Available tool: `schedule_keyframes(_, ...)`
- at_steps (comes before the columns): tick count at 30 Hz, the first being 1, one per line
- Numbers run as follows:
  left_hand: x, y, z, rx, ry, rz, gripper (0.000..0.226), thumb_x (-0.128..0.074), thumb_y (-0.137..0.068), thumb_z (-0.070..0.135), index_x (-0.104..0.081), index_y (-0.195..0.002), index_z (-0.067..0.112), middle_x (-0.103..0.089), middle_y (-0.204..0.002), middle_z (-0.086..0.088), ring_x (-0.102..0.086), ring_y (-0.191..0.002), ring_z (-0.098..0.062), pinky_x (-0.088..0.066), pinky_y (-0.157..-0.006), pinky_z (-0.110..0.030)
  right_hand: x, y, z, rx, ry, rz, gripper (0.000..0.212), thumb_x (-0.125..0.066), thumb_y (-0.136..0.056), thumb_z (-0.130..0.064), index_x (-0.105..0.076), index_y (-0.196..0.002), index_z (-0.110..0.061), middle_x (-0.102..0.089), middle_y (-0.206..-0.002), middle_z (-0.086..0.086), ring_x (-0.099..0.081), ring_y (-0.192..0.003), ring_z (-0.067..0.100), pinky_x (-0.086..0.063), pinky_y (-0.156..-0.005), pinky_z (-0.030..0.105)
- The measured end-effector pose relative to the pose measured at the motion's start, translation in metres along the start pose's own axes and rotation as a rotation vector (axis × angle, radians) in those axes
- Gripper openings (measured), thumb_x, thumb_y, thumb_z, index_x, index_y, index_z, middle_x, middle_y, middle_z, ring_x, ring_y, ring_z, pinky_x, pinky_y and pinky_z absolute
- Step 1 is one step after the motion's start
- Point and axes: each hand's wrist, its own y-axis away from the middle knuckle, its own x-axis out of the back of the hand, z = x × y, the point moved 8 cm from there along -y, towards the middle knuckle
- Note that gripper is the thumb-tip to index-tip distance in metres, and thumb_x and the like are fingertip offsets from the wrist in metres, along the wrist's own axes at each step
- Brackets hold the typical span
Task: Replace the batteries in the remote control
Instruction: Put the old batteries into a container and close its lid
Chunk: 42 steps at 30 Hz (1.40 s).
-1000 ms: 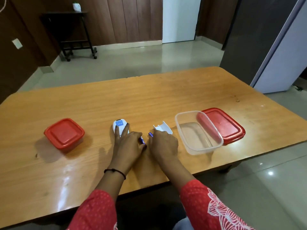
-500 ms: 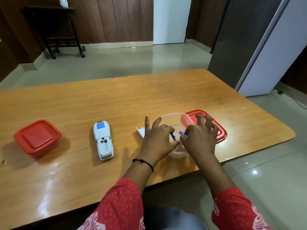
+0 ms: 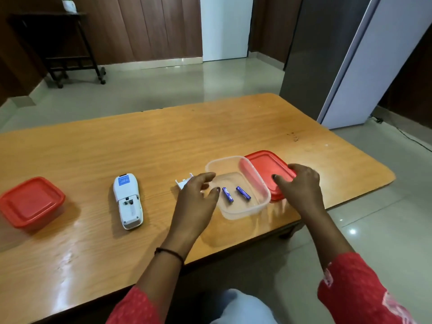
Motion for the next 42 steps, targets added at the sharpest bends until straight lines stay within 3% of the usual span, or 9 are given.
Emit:
schedule_keyframes(3, -0.008, 0.013, -0.014, 0.119, 0.096, -0.016, 0.046, -0.061, -0.089, 0.019, -0.050, -0.133, 0.024, -0.054, -0.127, 0.012, -0.050, -0.111, -0.001, -0.039, -0.073, -0.010, -0.028, -0.013, 0.031, -0.142, 0.192, -0.208, 0.098, -0.065, -0.071, -0.061, -0.026, -0.143, -0.007, -0.030, -0.150, 0.018, -0.017, -0.142, 0.034, -0.015, -0.114, 0.053)
schedule_keyframes(11, -0.027, 0.023, -0.022, 0.229, 0.311, 0.010, 0.048, -0.050, -0.094, 0.006, -0.042, -0.140, 0.016, -0.052, -0.139, 0.003, -0.049, -0.125, -0.007, -0.040, -0.101, -0.025, -0.017, -0.019, 0.019, -0.152, -0.022, -0.099, 0.085, -0.082, -0.066, -0.036, -0.036, -0.136, -0.020, -0.039, -0.133, 0.018, -0.033, -0.126, 0.037, -0.032, -0.105, 0.046)
schedule_keyframes(15, -0.029, 0.027, -0.015, 0.177, 0.334, 0.019, 0.047, -0.047, -0.095, 0.004, -0.042, -0.139, 0.021, -0.055, -0.126, 0.018, -0.047, -0.107, 0.019, -0.037, -0.090, -0.007, 0.023, 0.011, -0.032, 0.221, -0.421, 0.199, 0.043, -0.060, -0.088, -0.005, -0.050, -0.129, -0.016, -0.053, -0.126, 0.012, -0.051, -0.111, 0.022, -0.050, -0.085, 0.030)
schedule_keyframes(18, -0.033, 0.026, -0.018, 0.156, 0.351, 0.017, 0.046, -0.045, -0.094, -0.001, -0.050, -0.133, 0.022, -0.057, -0.105, 0.032, -0.052, -0.091, 0.026, -0.040, -0.077, -0.002, 0.027, 0.052, -0.073, 0.534, -0.449, 0.218, 0.034, -0.058, -0.088, 0.000, -0.058, -0.121, -0.009, -0.064, -0.115, 0.005, -0.057, -0.102, 0.009, -0.047, -0.086, 0.014)
schedule_keyframes(22, -0.034, 0.026, -0.018, 0.127, 0.347, 0.016, 0.044, -0.044, -0.092, -0.002, -0.058, -0.124, 0.025, -0.066, -0.111, 0.018, -0.059, -0.104, 0.009, -0.044, -0.088, -0.014, -0.012, 0.089, -0.090, 0.788, -0.351, -0.018, 0.041, -0.071, -0.076, -0.001, -0.064, -0.115, -0.009, -0.068, -0.114, 0.008, -0.059, -0.111, 0.016, -0.047, -0.099, 0.041)
schedule_keyframes(24, -0.033, 0.027, -0.018, 0.142, 0.376, 0.022, 0.044, -0.042, -0.093, -0.004, -0.058, -0.121, 0.025, -0.066, -0.110, 0.017, -0.059, -0.102, 0.009, -0.045, -0.087, -0.011, -0.023, 0.100, -0.092, 0.858, -0.317, -0.083, 0.039, -0.074, -0.072, -0.008, -0.067, -0.111, -0.011, -0.069, -0.113, 0.005, -0.058, -0.114, 0.013, -0.041, -0.104, 0.040)
schedule_keyframes(35, -0.041, 0.031, -0.045, 0.330, 0.615, 0.048, 0.036, -0.042, -0.098, 0.010, -0.054, -0.132, 0.014, -0.064, -0.122, 0.003, -0.060, -0.111, -0.008, -0.048, -0.093, -0.023, -0.029, 0.099, -0.089, 0.771, -0.282, -0.269, 0.050, -0.077, -0.073, -0.026, -0.063, -0.120, -0.015, -0.050, -0.124, -0.016, -0.033, -0.125, -0.009, -0.019, -0.110, 0.014)
schedule_keyframes(38, -0.043, 0.031, -0.047, 0.355, 0.631, 0.061, 0.035, -0.049, -0.097, 0.019, -0.055, -0.130, 0.012, -0.064, -0.126, -0.003, -0.059, -0.116, -0.014, -0.045, -0.103, -0.035, -0.020, 0.092, -0.091, 0.684, -0.315, -0.246, 0.048, -0.069, -0.082, -0.028, -0.057, -0.126, -0.014, -0.051, -0.131, -0.008, -0.032, -0.130, 0.001, -0.025, -0.114, 0.029)
schedule_keyframes(42, -0.044, 0.031, -0.048, 0.364, 0.653, 0.086, 0.024, -0.052, -0.095, 0.018, -0.062, -0.117, 0.019, -0.070, -0.112, 0.000, -0.064, -0.105, -0.011, -0.050, -0.090, -0.027, -0.006, 0.068, -0.071, 0.446, -0.323, -0.017, 0.041, -0.055, -0.093, -0.025, -0.051, -0.131, -0.012, -0.052, -0.137, 0.011, -0.041, -0.132, 0.022, -0.037, -0.108, 0.046)
